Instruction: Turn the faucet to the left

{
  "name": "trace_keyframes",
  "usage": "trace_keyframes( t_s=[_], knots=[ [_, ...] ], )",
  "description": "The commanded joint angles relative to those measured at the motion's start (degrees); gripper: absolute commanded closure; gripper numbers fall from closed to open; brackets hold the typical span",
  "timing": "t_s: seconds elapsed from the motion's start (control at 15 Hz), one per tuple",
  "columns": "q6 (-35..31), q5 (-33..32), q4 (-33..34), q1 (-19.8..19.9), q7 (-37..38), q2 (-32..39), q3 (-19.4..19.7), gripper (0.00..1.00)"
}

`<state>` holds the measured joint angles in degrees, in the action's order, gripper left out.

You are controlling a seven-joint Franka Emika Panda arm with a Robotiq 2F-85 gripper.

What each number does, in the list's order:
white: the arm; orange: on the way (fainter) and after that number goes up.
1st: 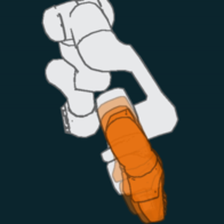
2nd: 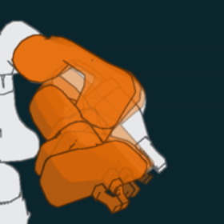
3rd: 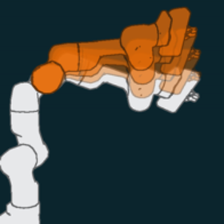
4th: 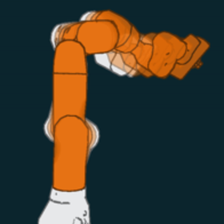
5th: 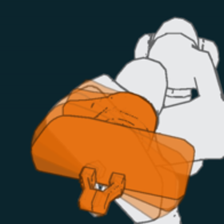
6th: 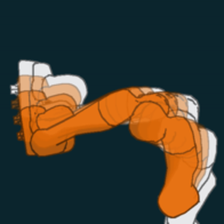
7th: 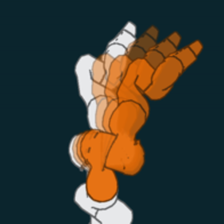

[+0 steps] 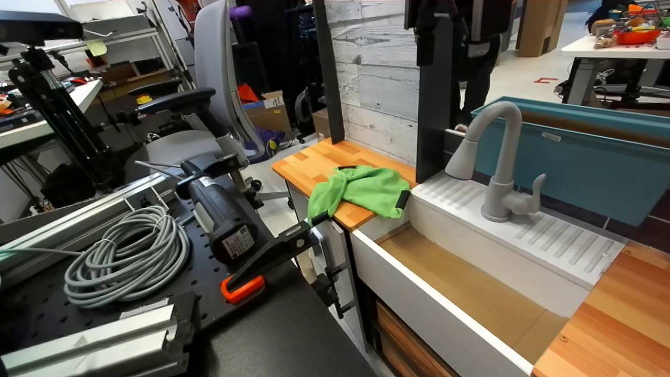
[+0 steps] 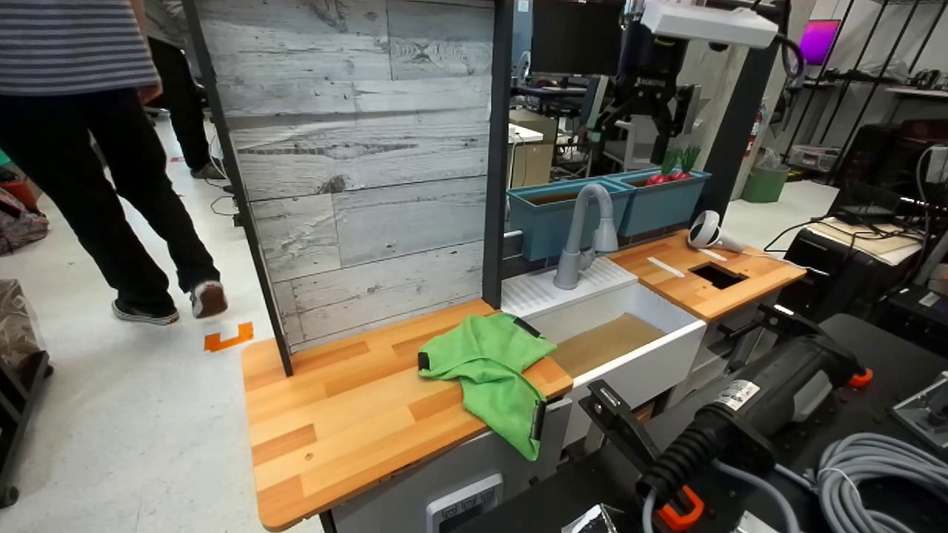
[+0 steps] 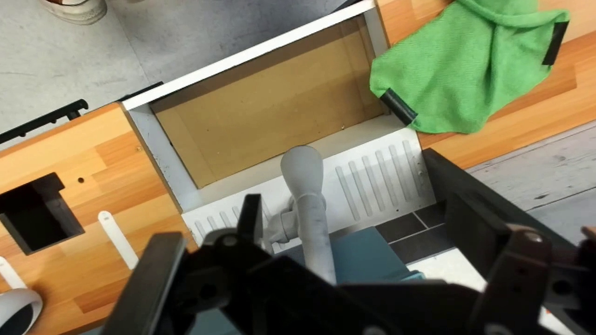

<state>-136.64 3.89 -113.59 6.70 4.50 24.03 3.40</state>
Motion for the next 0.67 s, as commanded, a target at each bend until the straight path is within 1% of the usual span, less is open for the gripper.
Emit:
trace_keyframes(
  t_s=[0.0, 0.2, 0.53, 0.6],
  knots=[
    [0.7, 1.6, 8.3, 1.2, -1.2, 7.7, 0.3, 0.0],
    [-1.8, 1.9, 10.8, 2.0, -1.5, 11.5, 0.0, 0.0],
    [-2.9, 1.4, 14.2, 2.3, -1.1, 16.5, 0.1, 0.0],
    [-2.6, 1.4, 14.8, 2.3, -1.2, 17.2, 0.1, 0.08]
  ],
)
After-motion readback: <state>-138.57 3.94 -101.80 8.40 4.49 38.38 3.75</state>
